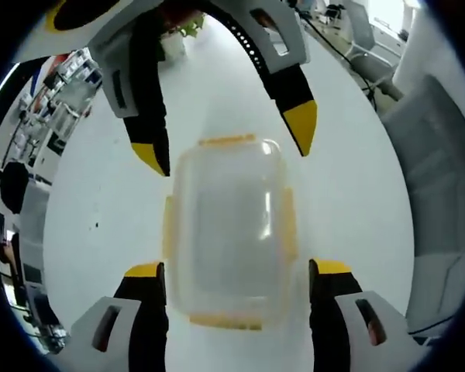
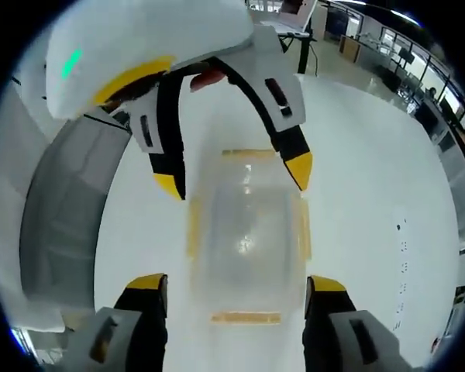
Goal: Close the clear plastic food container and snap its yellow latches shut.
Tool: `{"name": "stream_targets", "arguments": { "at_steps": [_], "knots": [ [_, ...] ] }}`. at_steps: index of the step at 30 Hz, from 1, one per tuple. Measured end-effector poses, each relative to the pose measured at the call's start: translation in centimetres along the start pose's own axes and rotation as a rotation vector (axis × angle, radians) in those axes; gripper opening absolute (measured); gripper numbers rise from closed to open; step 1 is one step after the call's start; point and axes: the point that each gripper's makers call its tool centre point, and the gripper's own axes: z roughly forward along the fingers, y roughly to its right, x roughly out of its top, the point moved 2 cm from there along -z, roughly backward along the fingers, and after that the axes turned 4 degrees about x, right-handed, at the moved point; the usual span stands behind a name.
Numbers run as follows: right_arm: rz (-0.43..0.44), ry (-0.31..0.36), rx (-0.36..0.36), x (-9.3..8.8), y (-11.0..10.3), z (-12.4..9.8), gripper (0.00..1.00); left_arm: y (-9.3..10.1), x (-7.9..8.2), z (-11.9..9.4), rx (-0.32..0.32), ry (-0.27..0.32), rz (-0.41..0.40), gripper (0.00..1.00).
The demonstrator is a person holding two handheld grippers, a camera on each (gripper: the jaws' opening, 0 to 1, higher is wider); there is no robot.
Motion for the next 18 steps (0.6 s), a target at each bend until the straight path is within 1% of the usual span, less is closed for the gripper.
{"name": "stream_targets", "arguments": {
  "at_steps": [5,9,15,18],
  "knots": [
    [-0.006,-0.006,-0.006,-0.3,0.0,0.2,0.71,-0.5,-0.1,0.0,0.002,0.0,-0.006,0.74],
    [-0.01,-0.003,-0.012,-0.4,0.0,0.3,0.73,-0.6,-0.4,0.0,-0.004,-0.003,-0.009,0.74],
    [-0.008,-0.001,-0.015,-0.6,0.4,0.6,0.74,-0.8,-1.0,0.2,-0.007,-0.015,-0.013,0.74],
    [-0.014,-0.002,-0.031,-0.5,0.8,0.9,0.77,-0.9,-1.2,0.3,0.0,-0.025,-0.012,0.75]
  ]
}}
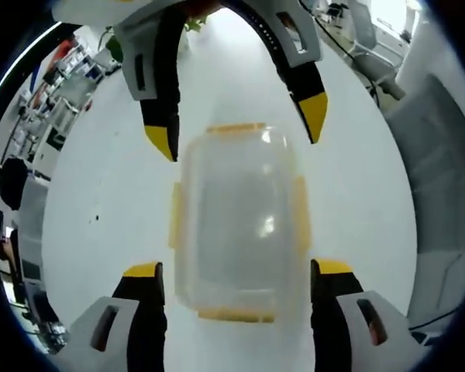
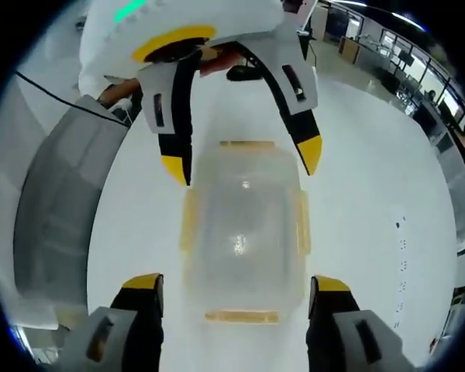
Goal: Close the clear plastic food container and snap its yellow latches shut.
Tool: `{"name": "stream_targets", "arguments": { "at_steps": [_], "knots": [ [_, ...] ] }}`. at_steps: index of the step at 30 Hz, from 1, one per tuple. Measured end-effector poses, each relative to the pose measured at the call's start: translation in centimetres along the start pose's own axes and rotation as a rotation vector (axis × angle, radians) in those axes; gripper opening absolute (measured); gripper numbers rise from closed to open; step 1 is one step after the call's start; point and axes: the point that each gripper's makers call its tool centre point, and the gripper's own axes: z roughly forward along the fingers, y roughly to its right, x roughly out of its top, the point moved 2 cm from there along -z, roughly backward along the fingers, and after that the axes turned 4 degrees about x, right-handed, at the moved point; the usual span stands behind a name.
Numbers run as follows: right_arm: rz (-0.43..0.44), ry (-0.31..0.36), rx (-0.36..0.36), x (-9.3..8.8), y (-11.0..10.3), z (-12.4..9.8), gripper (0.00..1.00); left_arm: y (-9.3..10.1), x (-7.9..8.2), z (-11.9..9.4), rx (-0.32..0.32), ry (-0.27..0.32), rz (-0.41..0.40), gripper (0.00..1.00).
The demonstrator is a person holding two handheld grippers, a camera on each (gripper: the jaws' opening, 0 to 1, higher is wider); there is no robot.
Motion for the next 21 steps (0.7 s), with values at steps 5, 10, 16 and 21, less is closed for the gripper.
{"name": "stream_targets", "arguments": {
  "at_steps": [5,10,16,21],
  "knots": [
    [0.0,0.0,0.001,0.0,0.1,0.5,0.79,0.1,-0.4,0.8,-0.011,-0.024,0.005,0.77],
    [0.01,0.001,0.002,-0.2,0.3,0.7,0.78,0.1,-0.4,1.1,-0.015,-0.026,0.021,0.77],
    [0.021,0.001,0.008,-0.5,0.4,1.3,0.78,0.1,-0.3,1.3,-0.022,-0.022,0.025,0.79],
    [0.023,-0.003,0.013,-0.7,0.3,1.9,0.78,0.2,-0.5,1.6,-0.035,-0.02,0.011,0.79]
  ]
}}
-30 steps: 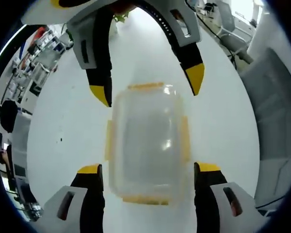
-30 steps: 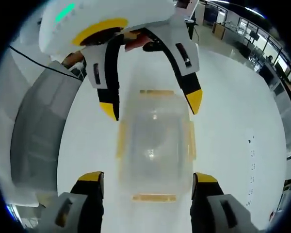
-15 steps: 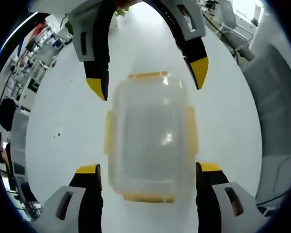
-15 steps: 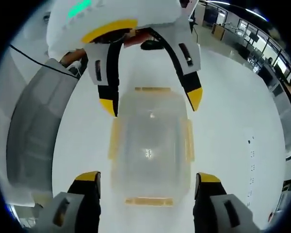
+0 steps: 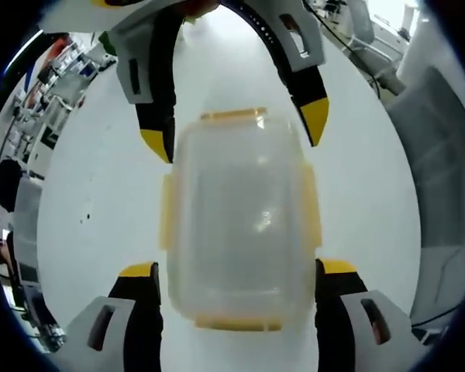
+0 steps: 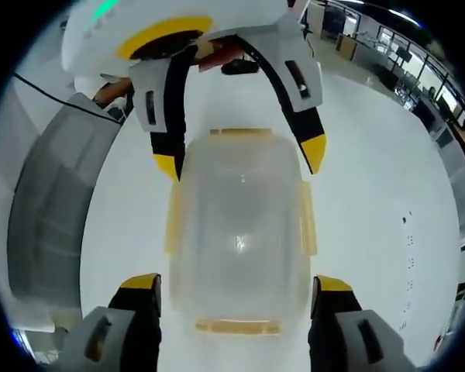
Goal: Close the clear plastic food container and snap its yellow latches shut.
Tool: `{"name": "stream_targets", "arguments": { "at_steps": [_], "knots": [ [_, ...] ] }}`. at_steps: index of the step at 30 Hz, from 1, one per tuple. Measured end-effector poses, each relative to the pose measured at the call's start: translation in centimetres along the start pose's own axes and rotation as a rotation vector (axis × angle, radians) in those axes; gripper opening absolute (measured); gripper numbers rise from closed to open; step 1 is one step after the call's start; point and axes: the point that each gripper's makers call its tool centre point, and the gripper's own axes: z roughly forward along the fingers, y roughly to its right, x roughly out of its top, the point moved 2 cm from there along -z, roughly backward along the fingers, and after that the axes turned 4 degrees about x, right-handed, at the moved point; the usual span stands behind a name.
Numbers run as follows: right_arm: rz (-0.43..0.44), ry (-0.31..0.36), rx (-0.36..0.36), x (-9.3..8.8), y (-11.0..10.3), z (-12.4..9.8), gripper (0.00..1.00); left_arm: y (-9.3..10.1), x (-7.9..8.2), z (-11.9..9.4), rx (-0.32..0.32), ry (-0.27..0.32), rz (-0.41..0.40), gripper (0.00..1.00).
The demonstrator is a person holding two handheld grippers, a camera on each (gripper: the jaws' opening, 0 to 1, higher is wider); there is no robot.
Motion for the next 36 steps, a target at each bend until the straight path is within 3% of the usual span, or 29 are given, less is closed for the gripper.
{"name": "stream_targets", "arguments": {
  "at_steps": [11,27,36],
  "knots": [
    [0.013,0.004,-0.013,0.1,0.4,0.6,0.76,0.4,-0.5,0.8,-0.015,-0.03,0.026,0.79],
    [0.01,0.003,-0.009,0.2,0.1,0.7,0.76,0.6,-0.6,0.7,-0.013,-0.019,0.017,0.79],
    [0.011,-0.006,-0.008,1.3,-0.2,1.2,0.76,0.9,-1.7,0.2,-0.015,-0.013,0.016,0.79]
  ]
}}
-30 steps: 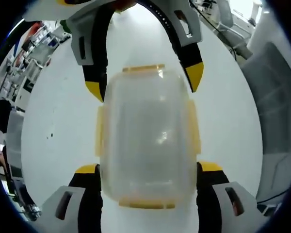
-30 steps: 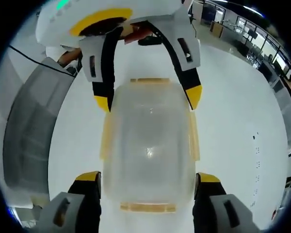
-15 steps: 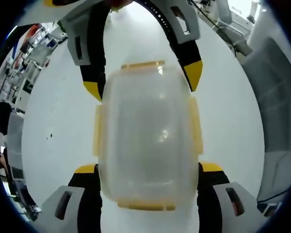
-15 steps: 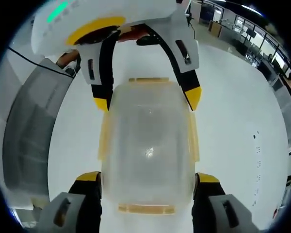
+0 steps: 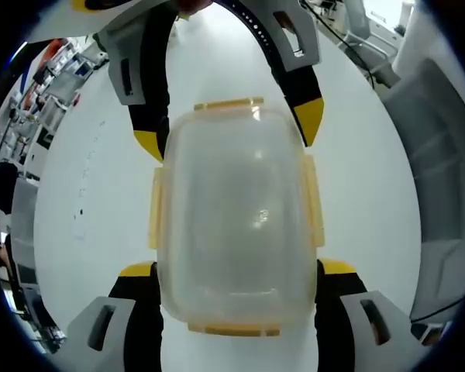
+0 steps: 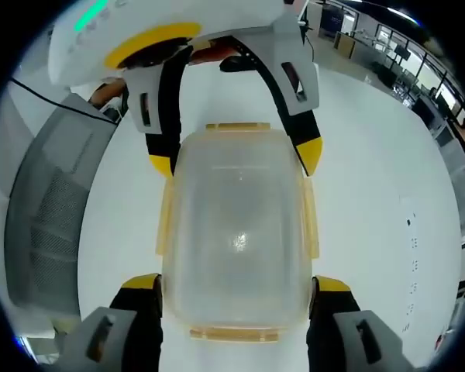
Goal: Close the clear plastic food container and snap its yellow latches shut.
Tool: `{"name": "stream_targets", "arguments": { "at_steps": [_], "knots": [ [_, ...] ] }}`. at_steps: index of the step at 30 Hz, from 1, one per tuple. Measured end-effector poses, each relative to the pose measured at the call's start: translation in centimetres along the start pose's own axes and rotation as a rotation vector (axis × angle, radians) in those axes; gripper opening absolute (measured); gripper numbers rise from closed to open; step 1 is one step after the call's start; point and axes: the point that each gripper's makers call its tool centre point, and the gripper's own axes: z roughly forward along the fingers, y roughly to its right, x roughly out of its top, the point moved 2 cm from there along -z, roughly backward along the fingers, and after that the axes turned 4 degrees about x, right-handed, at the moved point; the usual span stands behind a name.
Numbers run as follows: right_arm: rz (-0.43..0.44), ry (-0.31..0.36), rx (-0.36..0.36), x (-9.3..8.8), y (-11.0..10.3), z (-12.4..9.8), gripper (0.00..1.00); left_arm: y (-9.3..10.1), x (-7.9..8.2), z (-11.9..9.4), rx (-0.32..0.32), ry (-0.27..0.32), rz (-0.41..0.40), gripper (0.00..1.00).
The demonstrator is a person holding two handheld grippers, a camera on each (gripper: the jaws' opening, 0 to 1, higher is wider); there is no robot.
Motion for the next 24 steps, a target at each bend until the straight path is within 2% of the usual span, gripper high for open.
{"name": "stream_targets", "arguments": {
  "at_steps": [5,12,24],
  "knots": [
    [-0.005,-0.002,0.001,1.0,-0.8,0.5,0.76,0.8,-1.1,-0.5,0.001,0.002,-0.003,0.79],
    [-0.009,0.001,0.001,2.5,-0.9,1.1,0.76,1.0,-2.4,-1.0,0.003,0.005,-0.008,0.79],
    [-0.002,0.005,-0.01,3.9,0.2,1.5,0.76,0.0,-3.9,-1.3,0.007,0.017,-0.012,0.79]
  ]
}}
